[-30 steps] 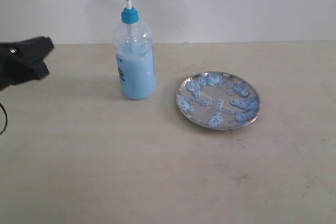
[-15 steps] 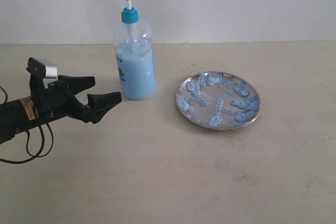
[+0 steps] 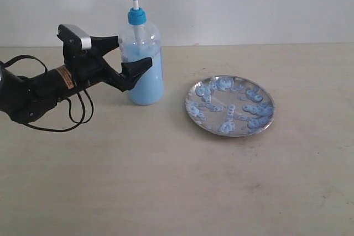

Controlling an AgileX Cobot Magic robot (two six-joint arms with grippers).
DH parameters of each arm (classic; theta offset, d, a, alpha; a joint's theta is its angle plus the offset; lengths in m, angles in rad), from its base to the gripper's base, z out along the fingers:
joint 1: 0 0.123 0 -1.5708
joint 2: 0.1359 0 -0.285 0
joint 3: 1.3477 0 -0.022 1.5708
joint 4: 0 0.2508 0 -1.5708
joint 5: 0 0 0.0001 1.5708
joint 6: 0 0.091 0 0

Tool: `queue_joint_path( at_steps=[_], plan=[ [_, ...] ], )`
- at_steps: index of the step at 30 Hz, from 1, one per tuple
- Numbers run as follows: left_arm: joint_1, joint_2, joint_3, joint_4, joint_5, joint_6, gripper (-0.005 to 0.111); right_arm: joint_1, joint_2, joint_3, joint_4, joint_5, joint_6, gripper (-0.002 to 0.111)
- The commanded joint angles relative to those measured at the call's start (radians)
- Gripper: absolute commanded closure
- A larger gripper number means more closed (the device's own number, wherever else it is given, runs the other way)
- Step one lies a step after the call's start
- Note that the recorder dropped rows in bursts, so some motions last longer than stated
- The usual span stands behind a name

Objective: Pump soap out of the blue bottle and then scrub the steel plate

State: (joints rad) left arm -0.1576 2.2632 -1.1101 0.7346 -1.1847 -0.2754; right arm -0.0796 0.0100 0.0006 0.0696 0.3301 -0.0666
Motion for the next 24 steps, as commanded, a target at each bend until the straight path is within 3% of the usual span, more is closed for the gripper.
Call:
queue_joint_path(
  at_steps=[1,7,10,13,16,19,24],
  plan=[
    [-0.014,0.051,-0.074,-0.007,0.007,0.003,-0.003,0.003,0.001,-0.001,0.002,-0.008,0.002,0.104],
    [-0.053,0.128,-0.138,0.012,0.006,0.006,-0.002,0.003,0.001,-0.001,0.002,-0.008,0.002,0.104],
    [-0.061,0.136,-0.16,0.001,0.038,0.008,0.004,0.003,0.001,-0.001,0.002,-0.008,0.002,0.104],
    [-0.064,0.136,-0.181,-0.016,0.131,0.008,0.027,0.003,0.001,-0.001,0.002,-0.008,0.002,0.104],
    [-0.064,0.136,-0.2,-0.014,0.2,0.008,0.065,0.003,0.001,-0.001,0.002,-0.008,0.002,0.104],
    [-0.064,0.136,-0.201,-0.014,0.181,0.008,0.103,0.003,0.001,-0.001,0.002,-0.008,0.002,0.104],
    [-0.064,0.136,-0.201,0.025,0.084,0.014,0.103,0.003,0.001,-0.001,0.002,-0.008,0.002,0.104]
  ],
)
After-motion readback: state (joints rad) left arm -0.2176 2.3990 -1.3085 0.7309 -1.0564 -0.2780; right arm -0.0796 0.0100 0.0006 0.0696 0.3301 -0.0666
